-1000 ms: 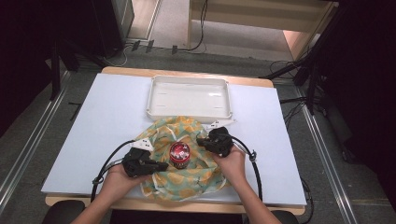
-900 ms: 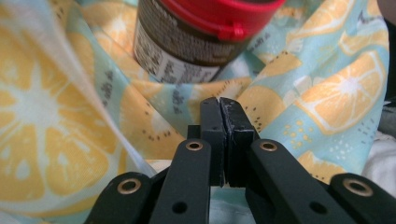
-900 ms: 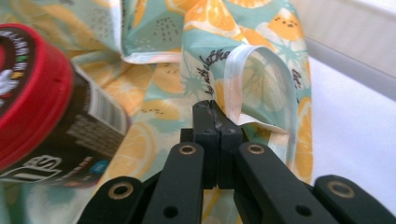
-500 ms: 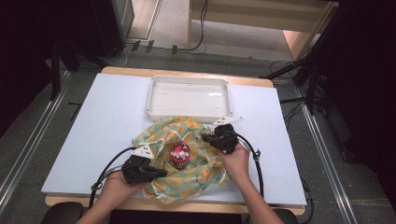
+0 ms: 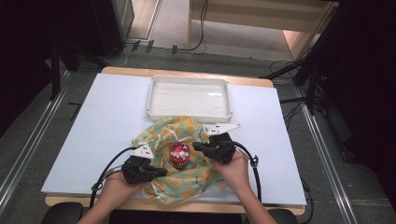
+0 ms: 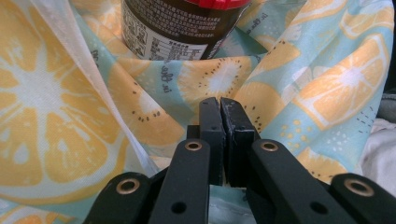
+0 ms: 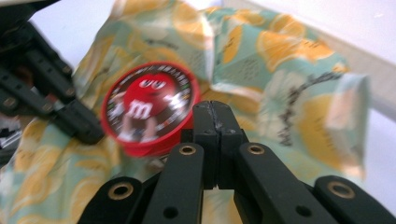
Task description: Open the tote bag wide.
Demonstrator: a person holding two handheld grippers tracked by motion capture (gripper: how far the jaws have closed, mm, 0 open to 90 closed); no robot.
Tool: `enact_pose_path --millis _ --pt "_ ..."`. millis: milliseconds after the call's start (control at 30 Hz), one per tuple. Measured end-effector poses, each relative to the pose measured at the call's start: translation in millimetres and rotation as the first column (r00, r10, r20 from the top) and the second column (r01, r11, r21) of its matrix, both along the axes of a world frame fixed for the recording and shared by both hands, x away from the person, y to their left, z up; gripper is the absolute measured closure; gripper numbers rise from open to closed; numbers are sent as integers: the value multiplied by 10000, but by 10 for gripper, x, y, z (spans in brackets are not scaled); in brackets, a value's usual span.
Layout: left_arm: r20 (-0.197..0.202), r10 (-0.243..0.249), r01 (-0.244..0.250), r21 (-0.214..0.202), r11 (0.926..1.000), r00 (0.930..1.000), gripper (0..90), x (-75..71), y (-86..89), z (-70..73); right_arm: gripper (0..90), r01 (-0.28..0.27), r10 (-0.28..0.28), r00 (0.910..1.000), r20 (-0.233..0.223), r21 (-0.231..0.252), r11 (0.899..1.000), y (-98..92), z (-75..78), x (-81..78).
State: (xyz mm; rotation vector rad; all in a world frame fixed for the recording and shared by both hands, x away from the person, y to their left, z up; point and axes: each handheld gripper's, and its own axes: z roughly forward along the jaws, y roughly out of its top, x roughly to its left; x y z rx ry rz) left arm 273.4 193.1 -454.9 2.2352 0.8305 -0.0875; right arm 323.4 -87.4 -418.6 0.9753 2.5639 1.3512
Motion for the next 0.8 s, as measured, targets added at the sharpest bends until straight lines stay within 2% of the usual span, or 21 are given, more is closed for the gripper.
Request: enact_pose_path --millis 200,400,600,667,800 --pt "-39 29 -29 125 9999 10000 889 5 12 -8 900 -233 214 9987 -466 -404 9989 29 -171 -119" --pt "-118 14 -10 291 9996 9999 889 13 30 -24 900 -297 207 9957 -907 -988 9947 53 -374 -114" --pt "-286 126 -115 352 9993 9995 893 -3 82 -55 900 -153 13 9955 -948 -1470 9890 83 -514 -41" --pt "-345 189 -175 423 9990 9992 894 -10 114 -66 900 -22 -113 9952 -977 -1369 9906 61 -525 -5" --pt "-462 403 -386 359 9986 9981 900 -9 182 -70 900 351 -466 9964 -712 -1554 9872 3 -524 65"
